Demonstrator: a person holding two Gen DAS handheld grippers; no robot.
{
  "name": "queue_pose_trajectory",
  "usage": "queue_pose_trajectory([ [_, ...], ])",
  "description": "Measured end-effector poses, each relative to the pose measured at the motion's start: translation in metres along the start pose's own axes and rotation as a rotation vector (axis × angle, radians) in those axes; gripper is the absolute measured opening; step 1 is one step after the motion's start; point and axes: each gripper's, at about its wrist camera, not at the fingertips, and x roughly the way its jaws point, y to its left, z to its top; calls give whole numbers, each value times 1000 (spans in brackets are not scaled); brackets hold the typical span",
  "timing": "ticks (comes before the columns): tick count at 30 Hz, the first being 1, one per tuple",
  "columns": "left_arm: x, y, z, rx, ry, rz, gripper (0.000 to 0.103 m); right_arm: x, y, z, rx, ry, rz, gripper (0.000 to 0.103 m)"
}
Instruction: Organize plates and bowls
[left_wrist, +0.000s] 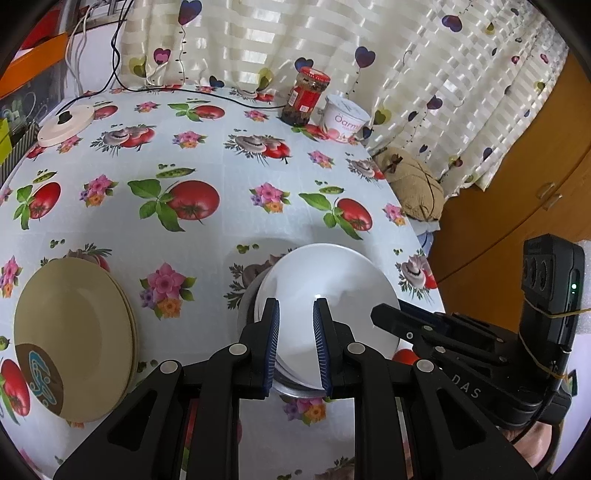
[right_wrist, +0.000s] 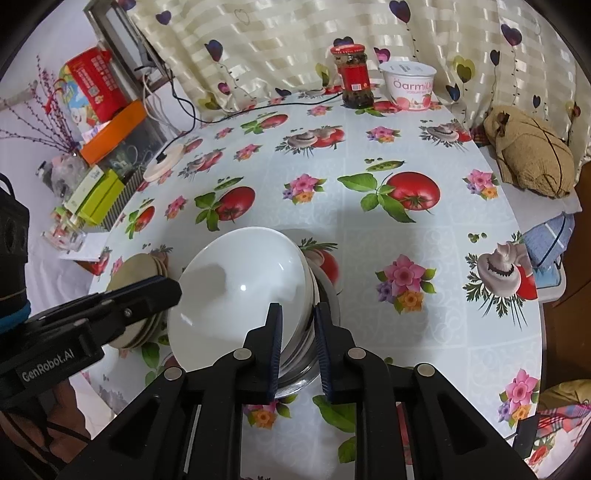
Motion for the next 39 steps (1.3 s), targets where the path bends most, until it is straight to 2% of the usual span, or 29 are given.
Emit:
queue_pose_trajectory([
  [10, -13, 20, -1, -35, -67, -37, 20, -25, -7, 2, -4, -55, -8, 18],
  [19, -11, 36, -9, -62, -66, -37, 20, -34, -20, -5, -3, -68, -37, 19],
  [31, -5, 46, -21, -59, -60, -13, 20, -33, -31, -18, 17, -59, -32, 19],
  [32, -5, 46, -22, -58, -61, -10, 20, -33, -34, -18, 25, -60, -32, 20],
  [34, -4, 48, -23, -59, -60, -15, 20, -32, -38, -19, 32, -64, -33, 31],
  [39, 8, 54, -29, -88, -24, -40, 20, -22, -47, -22, 66, -47, 0, 32],
])
